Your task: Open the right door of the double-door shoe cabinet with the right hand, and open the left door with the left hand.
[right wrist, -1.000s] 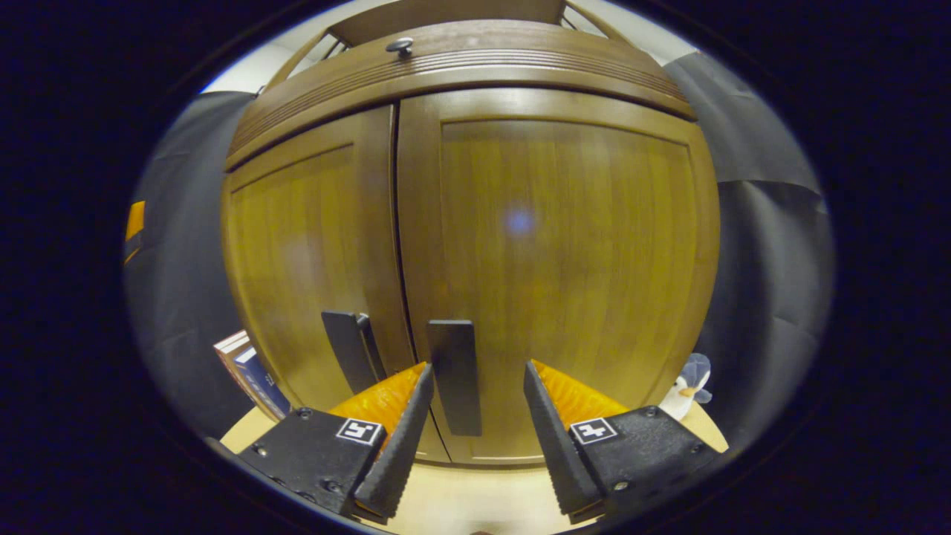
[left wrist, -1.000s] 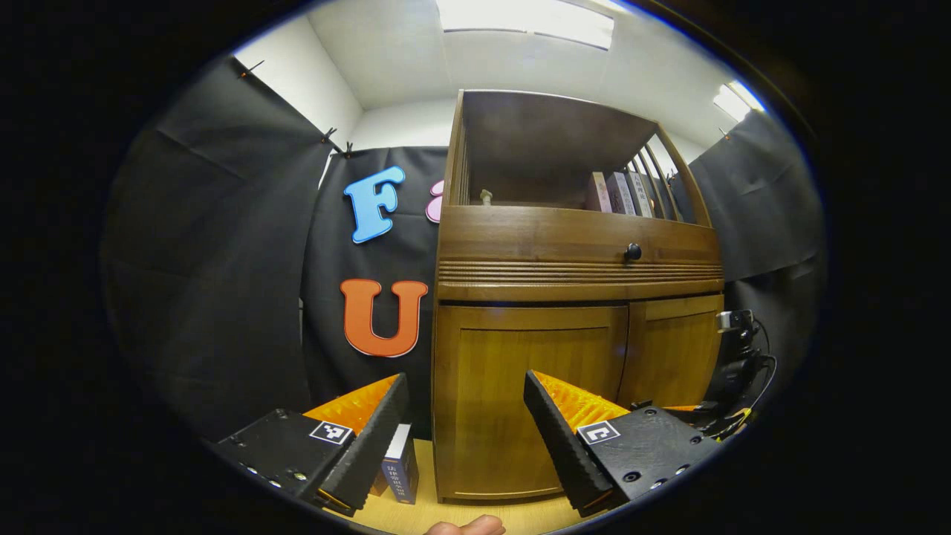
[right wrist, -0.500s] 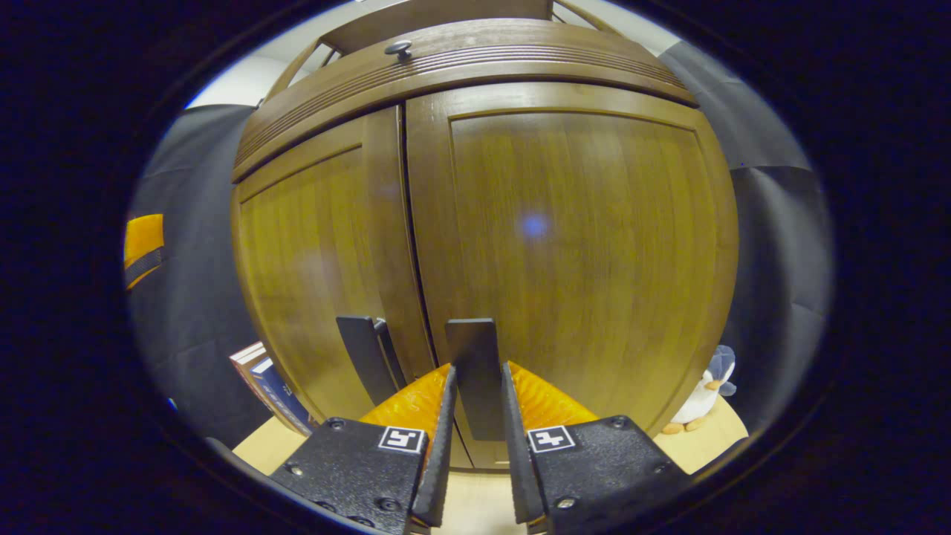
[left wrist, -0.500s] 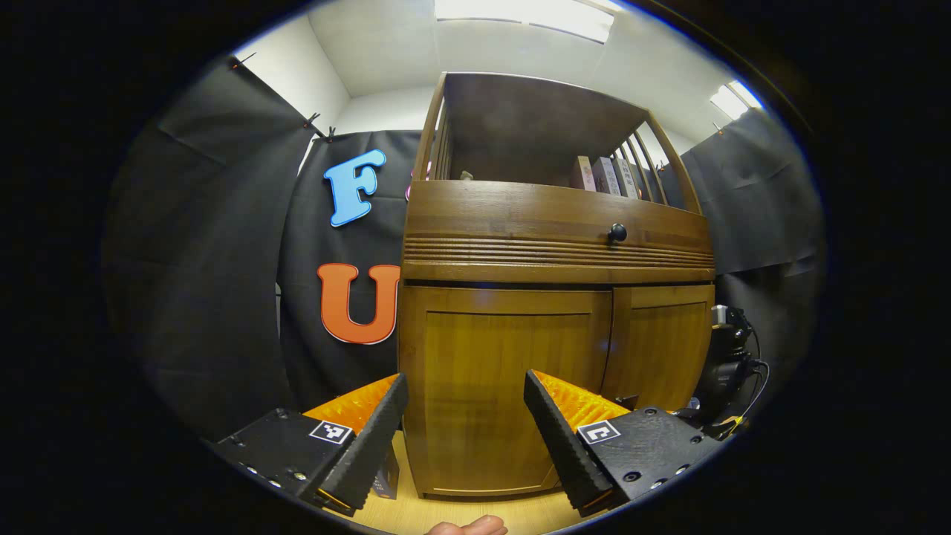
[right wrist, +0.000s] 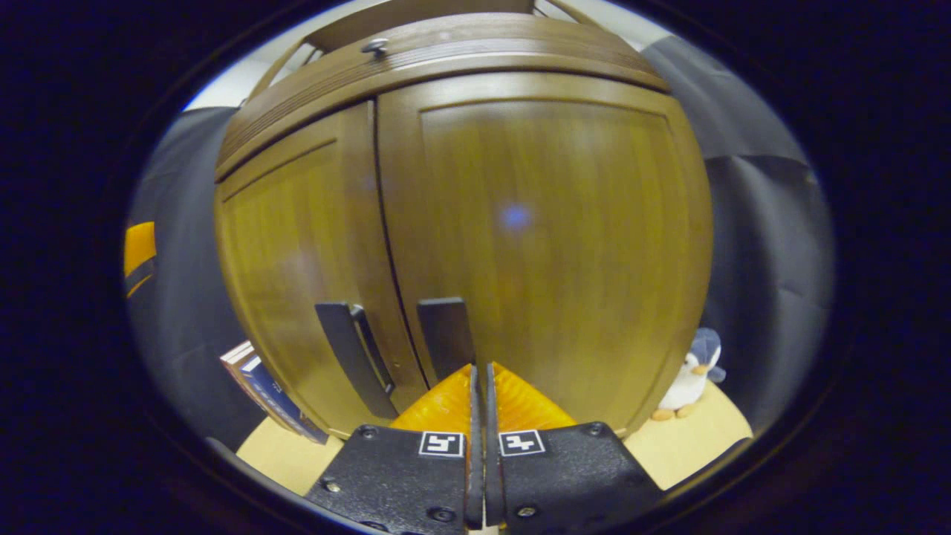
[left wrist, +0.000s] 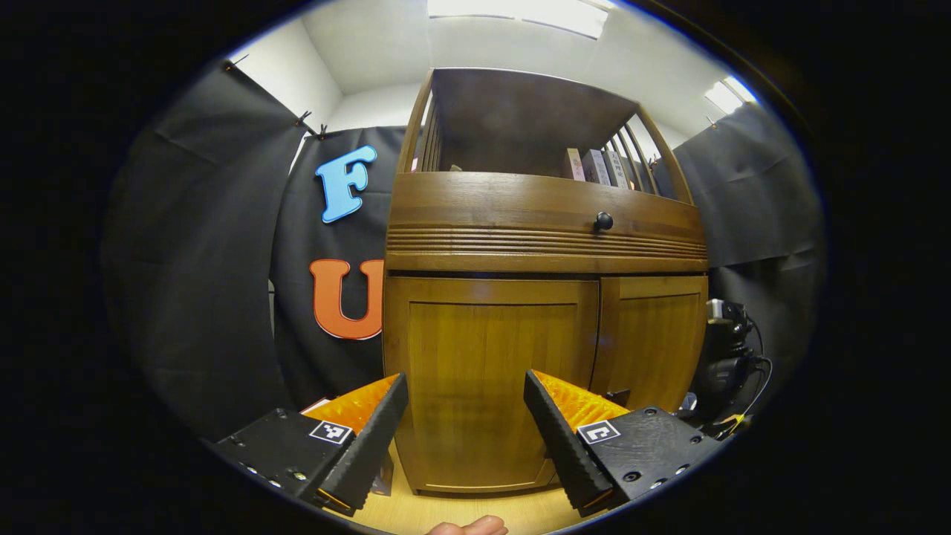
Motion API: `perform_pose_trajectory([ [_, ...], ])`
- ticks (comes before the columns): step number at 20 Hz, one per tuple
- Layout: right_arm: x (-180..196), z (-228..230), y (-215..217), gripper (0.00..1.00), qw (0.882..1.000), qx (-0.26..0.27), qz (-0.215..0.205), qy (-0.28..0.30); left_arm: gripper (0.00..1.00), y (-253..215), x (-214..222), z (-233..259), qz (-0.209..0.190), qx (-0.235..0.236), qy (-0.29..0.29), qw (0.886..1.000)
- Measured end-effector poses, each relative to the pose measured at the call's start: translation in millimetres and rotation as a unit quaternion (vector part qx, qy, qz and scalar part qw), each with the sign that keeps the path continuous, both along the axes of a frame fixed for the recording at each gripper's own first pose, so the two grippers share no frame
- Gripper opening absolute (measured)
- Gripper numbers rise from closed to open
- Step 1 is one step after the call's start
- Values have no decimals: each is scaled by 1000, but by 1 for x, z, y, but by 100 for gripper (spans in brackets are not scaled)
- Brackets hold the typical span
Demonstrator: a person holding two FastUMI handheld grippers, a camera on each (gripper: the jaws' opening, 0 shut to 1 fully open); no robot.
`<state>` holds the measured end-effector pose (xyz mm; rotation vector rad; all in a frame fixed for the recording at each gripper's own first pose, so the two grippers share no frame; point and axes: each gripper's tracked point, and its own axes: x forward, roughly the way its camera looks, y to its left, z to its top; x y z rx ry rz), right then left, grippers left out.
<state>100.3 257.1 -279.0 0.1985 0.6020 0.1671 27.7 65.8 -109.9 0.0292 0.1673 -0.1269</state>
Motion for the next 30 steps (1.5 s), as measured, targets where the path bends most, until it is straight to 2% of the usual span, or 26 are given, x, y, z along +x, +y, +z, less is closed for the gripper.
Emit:
perform_pose_trajectory([
  [1, -3, -2, 2, 5, 999, 29, 12, 7, 94, -2, 1, -1, -1, -1, 4, 1000],
  [2, 0, -2, 1, 4, 999, 31, 14, 0, 94, -5, 1, -4, -3, 0, 8, 1000],
  [4, 4, 11, 7, 4, 998, 21, 39, -40, 94, -8, -2, -5, -6, 2, 4, 1000],
  [7, -10, 25, 31, 8, 993, -7, 104, -58, 94, -2, -1, -11, 4, -12, 16, 1000],
  [9, -7, 20, 38, 22, 992, -28, 106, -60, 94, 6, -1, -13, 17, -13, 19, 1000],
  [10, -4, 18, 36, 31, 993, -34, 97, -60, 100, 12, -2, -12, 24, -12, 19, 999],
  [11, -4, 15, 36, 48, 994, -30, 94, -56, 100, 17, -3, -13, 29, -11, 18, 999],
  [12, -3, 16, 38, 54, 994, -19, 94, -60, 100, 23, -5, -12, 35, -9, 17, 999],
  [15, 0, 17, 27, 54, 995, -24, 76, -65, 100, 32, -6, -18, 47, -11, 25, 999],
  [16, 4, 19, 21, 64, 995, -27, 64, -69, 100, 33, -7, -21, 48, -12, 29, 998],
  [17, 7, 21, 17, 64, 996, -22, 54, -73, 100, 34, -8, -24, 48, -10, 32, 998],
  [19, 12, 6, 18, 60, 997, -28, 59, -50, 94, 35, -8, -25, 47, -4, 35, 998],
  [22, 24, -5, 28, 62, 997, -28, 61, -37, 94, 33, -9, -26, 44, -2, 34, 998],
  [26, 33, -7, 30, 59, 998, -26, 53, -24, 94, 31, -6, -31, 38, -3, 39, 999],
  [27, 34, -9, 30, 54, 998, -23, 46, -24, 94, 30, -7, -31, 36, -4, 42, 998],
  [28, 35, -5, 29, 39, 999, -20, 44, -26, 94, 28, -6, -31, 34, -6, 44, 998],
  [30, 33, -9, 29, 35, 998, -21, 48, -23, 94, 22, -4, -32, 29, -7, 46, 998],
])
